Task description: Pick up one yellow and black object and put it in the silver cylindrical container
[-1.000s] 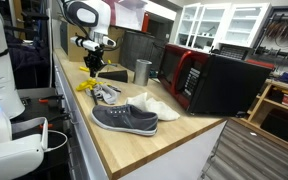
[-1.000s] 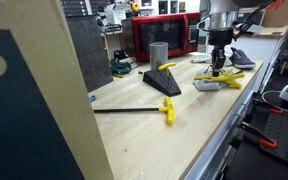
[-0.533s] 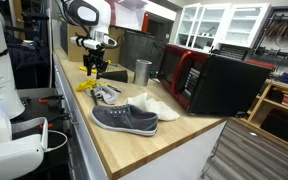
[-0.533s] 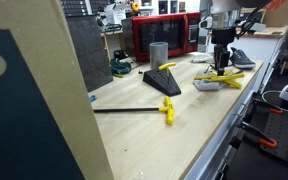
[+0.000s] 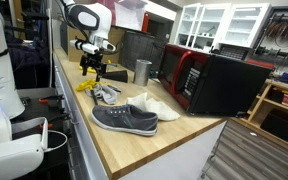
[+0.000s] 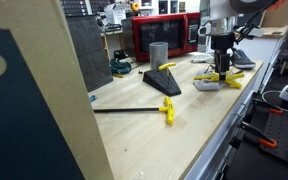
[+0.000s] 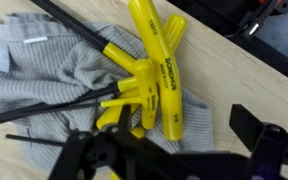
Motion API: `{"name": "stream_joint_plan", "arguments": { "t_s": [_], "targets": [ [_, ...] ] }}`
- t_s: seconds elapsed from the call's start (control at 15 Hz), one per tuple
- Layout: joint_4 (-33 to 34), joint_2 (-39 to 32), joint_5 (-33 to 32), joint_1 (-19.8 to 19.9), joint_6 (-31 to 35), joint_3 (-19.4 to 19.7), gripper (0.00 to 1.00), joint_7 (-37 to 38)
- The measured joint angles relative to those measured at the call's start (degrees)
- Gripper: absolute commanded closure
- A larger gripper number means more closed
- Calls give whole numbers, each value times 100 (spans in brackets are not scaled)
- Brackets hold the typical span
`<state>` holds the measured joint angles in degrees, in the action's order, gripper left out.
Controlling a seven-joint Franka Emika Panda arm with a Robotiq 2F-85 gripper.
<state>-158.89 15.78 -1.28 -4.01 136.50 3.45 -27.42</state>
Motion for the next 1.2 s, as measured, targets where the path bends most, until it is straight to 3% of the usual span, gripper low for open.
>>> {"name": "stream_joint_plan", "arguments": {
  "t_s": [0.33,0.6,1.2],
  "targets": [
    [4,-102,105,-95,29,-29,0,78],
    [17,47,103,-50,167,-77,0,754],
    [10,443,262,634,472,113,0,2306]
  ]
}}
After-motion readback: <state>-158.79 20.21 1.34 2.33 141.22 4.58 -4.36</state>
